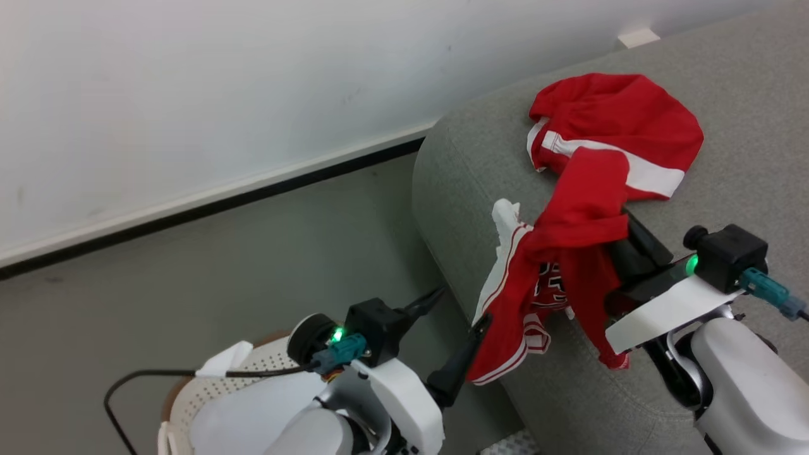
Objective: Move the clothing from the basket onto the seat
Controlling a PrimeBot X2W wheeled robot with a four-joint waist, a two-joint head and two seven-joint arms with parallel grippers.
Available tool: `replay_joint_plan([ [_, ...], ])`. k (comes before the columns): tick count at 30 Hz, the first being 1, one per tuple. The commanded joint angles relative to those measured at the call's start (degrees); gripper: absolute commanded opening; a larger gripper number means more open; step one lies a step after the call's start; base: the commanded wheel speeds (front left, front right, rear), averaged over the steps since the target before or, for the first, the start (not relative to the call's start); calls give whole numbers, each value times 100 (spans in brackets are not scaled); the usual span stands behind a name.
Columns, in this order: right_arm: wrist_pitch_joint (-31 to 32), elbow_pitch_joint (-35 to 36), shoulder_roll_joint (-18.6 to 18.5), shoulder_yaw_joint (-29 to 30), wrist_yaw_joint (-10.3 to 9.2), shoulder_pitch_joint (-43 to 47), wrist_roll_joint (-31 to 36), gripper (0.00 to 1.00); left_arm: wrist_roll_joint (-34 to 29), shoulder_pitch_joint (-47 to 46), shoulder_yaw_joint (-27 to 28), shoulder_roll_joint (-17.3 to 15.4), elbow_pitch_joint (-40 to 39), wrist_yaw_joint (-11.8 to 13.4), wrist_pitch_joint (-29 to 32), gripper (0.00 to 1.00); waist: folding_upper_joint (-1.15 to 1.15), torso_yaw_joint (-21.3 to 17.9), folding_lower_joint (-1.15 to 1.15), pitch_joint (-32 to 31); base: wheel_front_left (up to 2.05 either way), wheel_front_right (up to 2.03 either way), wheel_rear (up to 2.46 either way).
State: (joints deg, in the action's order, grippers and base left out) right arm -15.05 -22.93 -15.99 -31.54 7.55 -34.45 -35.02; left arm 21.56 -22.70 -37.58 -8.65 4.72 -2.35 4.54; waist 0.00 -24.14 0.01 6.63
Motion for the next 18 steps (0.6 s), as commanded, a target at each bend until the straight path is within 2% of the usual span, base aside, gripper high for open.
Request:
replay_joint_plan([
  [1, -19, 74, -54, 147, -13, 16, 80, 0, -92, -130, -50, -13, -58, -36, 21, 100, 0, 36, -1, 334, 0, 0, 0],
  [5, -18, 304, -56, 741, -13, -296, 232, 0, -232, -443, -199, -5, -183, -134, 98, 100, 0, 213, -1, 867, 0, 0, 0],
  [8, -18, 347, -200, 1274, -14, -662, 427, 0, -316, -723, -285, -61, -321, -224, 202, 100, 0, 399, -1, 1354, 0, 0, 0],
  [15, 71, 284, -572, 2944, -13, -2074, 919, 0, -429, -1365, -322, -248, -763, -353, 379, 100, 0, 792, -1, 2483, 0, 0, 0],
  [16, 71, 284, -572, 2944, -13, -2074, 919, 0, -429, -1365, -322, -248, -763, -353, 379, 100, 0, 792, -1, 2483, 0, 0, 0],
  [18, 151, 221, -748, 3518, -14, -2628, 1092, 0, -423, -1479, -307, -306, -844, -375, 387, 100, 0, 871, -1, 2711, 0, 0, 0],
])
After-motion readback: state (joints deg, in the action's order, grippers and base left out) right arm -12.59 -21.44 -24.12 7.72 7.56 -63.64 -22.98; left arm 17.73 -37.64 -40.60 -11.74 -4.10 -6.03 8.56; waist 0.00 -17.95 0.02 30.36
